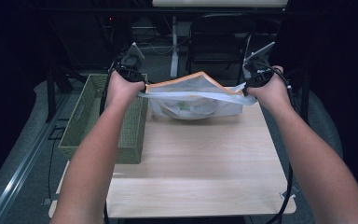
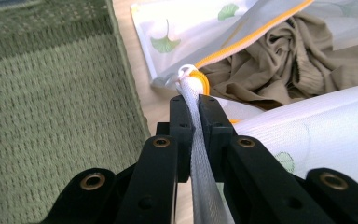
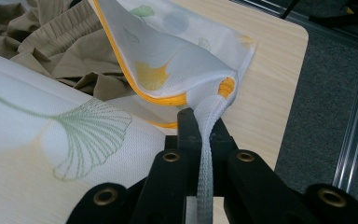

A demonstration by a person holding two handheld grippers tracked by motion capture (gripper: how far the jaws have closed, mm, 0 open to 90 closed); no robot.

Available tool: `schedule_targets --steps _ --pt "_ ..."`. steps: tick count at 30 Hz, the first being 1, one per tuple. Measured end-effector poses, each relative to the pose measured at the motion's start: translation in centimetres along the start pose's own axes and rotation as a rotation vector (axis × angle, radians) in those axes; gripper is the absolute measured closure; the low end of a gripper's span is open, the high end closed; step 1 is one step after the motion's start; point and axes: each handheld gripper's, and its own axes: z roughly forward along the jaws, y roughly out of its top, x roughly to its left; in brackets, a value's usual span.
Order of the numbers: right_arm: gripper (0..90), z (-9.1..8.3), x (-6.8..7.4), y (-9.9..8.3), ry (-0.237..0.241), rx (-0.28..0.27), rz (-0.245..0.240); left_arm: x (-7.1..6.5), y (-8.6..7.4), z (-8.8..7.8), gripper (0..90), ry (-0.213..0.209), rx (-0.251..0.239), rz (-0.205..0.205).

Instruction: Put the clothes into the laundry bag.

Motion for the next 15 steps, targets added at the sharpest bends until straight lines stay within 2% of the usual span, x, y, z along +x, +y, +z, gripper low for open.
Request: schedule_targets --steps 5,10,12,15 --pt "88.3 -0.3 -0.5 0.8 -0.005 -0.017 0.013 0.1 0.8 -0.4 86.1 0.007 -0.009 -0.002" --pt "88.4 -1.1 -0.3 1.2 -0.029 -0.044 -0.011 -0.1 0.8 -0.9 86.5 0.019 -0.022 0.009" --pt "88.4 -1.4 -0.3 1.3 -0.029 -0.050 -0.012 -0.1 0.8 -1.5 87.0 0.018 -0.033 0.010" --pt "88.4 -2.4 -0.5 1.4 -0.033 -0.091 -0.001 -0.1 0.9 -2.9 87.9 0.035 -0.065 0.016"
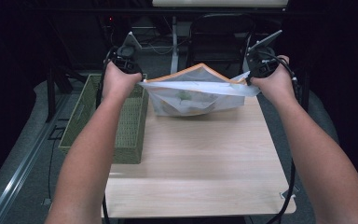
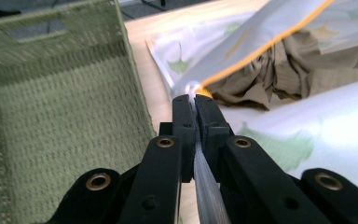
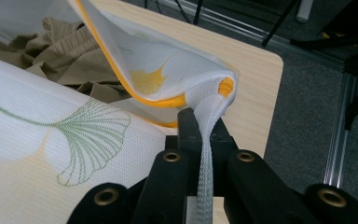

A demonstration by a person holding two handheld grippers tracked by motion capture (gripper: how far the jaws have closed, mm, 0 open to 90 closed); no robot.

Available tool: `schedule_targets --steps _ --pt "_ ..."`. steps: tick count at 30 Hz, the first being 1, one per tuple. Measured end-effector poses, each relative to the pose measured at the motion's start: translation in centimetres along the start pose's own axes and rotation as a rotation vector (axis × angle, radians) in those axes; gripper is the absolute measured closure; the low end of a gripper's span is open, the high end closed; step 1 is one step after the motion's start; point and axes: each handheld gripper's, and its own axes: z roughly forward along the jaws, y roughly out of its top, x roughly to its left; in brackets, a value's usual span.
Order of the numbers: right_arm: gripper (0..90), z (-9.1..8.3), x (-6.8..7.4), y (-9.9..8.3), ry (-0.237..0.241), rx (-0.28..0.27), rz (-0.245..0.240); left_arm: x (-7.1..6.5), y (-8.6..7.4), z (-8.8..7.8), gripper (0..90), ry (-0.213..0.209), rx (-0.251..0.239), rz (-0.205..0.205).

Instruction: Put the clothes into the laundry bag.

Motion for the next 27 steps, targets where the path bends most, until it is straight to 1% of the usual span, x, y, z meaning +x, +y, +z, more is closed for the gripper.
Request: schedule_targets --steps 1,2,5,6,9,10,11,12,13,15,17,19,21,24,27 --pt "88.4 0.0 0.0 0.0 0.000 0.000 0.000 0.0 0.0 0.0 88.0 0.000 0.000 0.000" --pt "88.4 -0.3 -0.1 0.1 -0.004 -0.004 -0.002 0.0 0.1 -0.4 88.0 0.004 -0.005 0.003" --pt "88.5 -1.2 -0.2 0.2 0.002 -0.032 0.005 -0.2 0.2 -1.2 88.7 0.014 -0.015 0.013" --pt "88.5 -1.3 -0.1 0.3 -0.006 -0.038 0.003 -0.4 0.3 -1.7 88.9 0.025 -0.023 0.021" --pt "88.5 -1.8 0.1 0.4 -0.025 -0.047 -0.014 -0.6 0.5 -2.2 89.0 0.035 -0.032 0.031" --pt "88.5 -2.0 0.1 0.5 -0.023 -0.057 -0.013 -0.7 0.6 -2.7 88.9 0.044 -0.049 0.032" --pt "88.5 -2.2 0.0 0.6 -0.022 -0.063 -0.010 -0.7 0.6 -2.7 89.0 0.044 -0.049 0.032" --pt "88.5 -2.4 0.0 0.6 -0.022 -0.068 -0.009 -0.8 0.7 -3.2 89.0 0.045 -0.069 0.029" --pt "88.5 -2.6 0.0 0.7 -0.019 -0.075 -0.009 -0.8 0.8 -3.4 89.0 0.042 -0.077 0.026" --pt "88.5 -2.8 -0.1 0.7 -0.010 -0.087 -0.001 -0.7 0.9 -3.6 89.0 0.038 -0.075 0.029" --pt "88.4 -2.7 -0.3 0.6 0.009 -0.063 0.005 -0.7 0.7 -3.5 88.9 0.033 -0.066 0.031" --pt "88.4 -2.6 -0.3 0.4 0.016 -0.049 0.006 -0.7 0.5 -3.2 88.9 0.029 -0.059 0.030" --pt "88.4 -2.5 -0.3 0.2 0.019 -0.045 0.000 -0.7 0.4 -3.1 88.9 0.029 -0.058 0.029" --pt "88.4 -2.7 -0.2 -0.1 0.025 -0.042 -0.010 -0.7 0.0 -3.2 88.9 0.020 -0.050 0.041" --pt "88.3 -3.0 -0.1 -0.6 0.032 -0.033 -0.026 -0.8 -0.6 -3.4 88.9 0.002 -0.044 0.051"
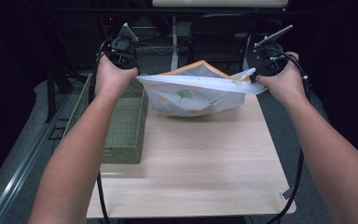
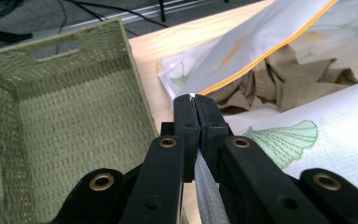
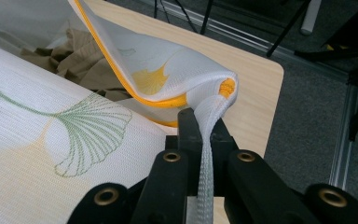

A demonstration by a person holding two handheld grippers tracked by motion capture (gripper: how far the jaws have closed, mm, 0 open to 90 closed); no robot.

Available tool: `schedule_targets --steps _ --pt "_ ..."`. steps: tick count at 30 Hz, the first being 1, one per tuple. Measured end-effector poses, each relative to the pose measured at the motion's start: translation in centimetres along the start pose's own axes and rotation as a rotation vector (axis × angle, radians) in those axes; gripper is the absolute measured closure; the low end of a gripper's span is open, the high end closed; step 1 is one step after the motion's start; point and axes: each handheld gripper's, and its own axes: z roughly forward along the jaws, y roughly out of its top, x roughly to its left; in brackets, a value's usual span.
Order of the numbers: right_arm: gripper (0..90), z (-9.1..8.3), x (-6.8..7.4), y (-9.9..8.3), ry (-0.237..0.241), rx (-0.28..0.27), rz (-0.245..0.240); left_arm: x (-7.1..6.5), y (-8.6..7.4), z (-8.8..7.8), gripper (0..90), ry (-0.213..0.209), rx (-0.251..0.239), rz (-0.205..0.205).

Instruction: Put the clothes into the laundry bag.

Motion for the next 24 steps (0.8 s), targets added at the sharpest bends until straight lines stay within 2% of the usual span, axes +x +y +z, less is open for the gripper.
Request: schedule_targets --steps 5,14,17,22,24 --pt "88.3 -0.4 0.3 -1.0 0.026 0.004 -0.022 -0.1 -1.4 0.0 88.9 -0.017 0.021 0.018" --pt "88.2 -0.7 0.9 -2.9 0.036 0.031 -0.058 -1.1 -3.7 -0.1 88.9 -0.036 0.061 0.078" --pt "88.2 -0.9 1.3 -4.1 0.054 0.035 -0.072 -1.4 -4.6 -0.3 88.8 -0.041 0.076 0.089" --pt "88.2 -1.2 1.7 -5.3 0.057 0.054 -0.098 -1.8 -5.7 -0.3 88.8 -0.056 0.088 0.107" --pt "88.2 -1.2 1.9 -6.1 0.061 0.062 -0.107 -2.0 -6.7 -0.3 88.8 -0.071 0.104 0.127"
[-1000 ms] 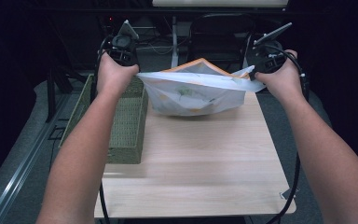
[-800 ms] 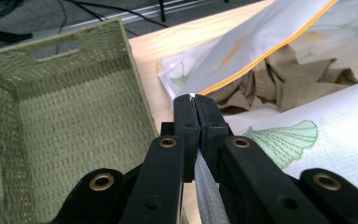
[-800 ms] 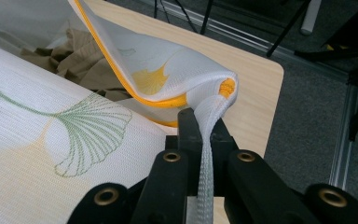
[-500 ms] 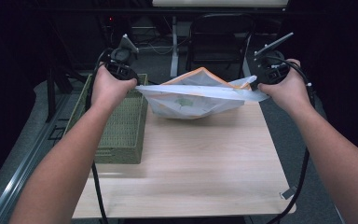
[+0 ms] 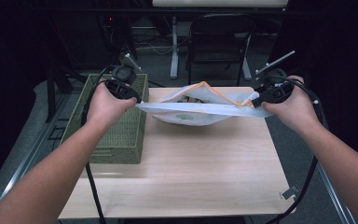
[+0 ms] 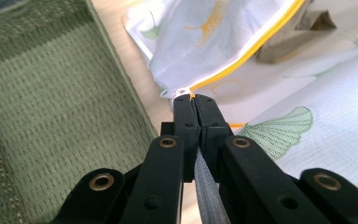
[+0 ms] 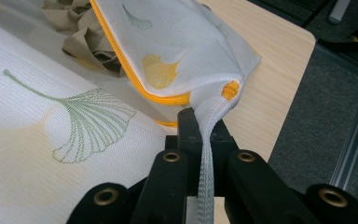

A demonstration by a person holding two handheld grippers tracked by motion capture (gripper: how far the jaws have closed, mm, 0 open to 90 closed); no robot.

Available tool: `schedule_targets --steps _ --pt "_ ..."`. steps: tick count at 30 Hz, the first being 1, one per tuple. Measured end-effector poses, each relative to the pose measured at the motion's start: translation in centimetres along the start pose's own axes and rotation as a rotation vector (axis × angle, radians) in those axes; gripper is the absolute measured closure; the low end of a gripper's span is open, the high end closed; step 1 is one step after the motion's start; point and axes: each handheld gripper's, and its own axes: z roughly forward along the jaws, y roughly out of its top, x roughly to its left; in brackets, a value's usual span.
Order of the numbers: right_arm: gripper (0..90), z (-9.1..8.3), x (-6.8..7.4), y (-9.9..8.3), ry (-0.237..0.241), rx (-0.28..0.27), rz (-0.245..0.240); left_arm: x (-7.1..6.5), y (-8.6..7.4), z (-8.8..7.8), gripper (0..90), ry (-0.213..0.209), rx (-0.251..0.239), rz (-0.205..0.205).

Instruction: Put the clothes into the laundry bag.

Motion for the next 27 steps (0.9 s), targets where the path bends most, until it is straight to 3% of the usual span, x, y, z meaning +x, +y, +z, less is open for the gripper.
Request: schedule_targets --steps 8,15,27 --pt "88.1 0.6 0.7 -2.4 0.039 0.025 -0.021 -0.7 -2.7 1.0 88.8 -0.047 0.021 0.025" --pt "88.1 1.9 1.5 -5.7 0.068 0.052 -0.042 -2.0 -6.3 2.5 88.8 -0.095 0.015 0.052" --pt "87.8 3.7 2.7 -9.7 0.110 0.073 -0.055 -3.0 -10.6 5.0 88.7 -0.130 0.047 0.076"
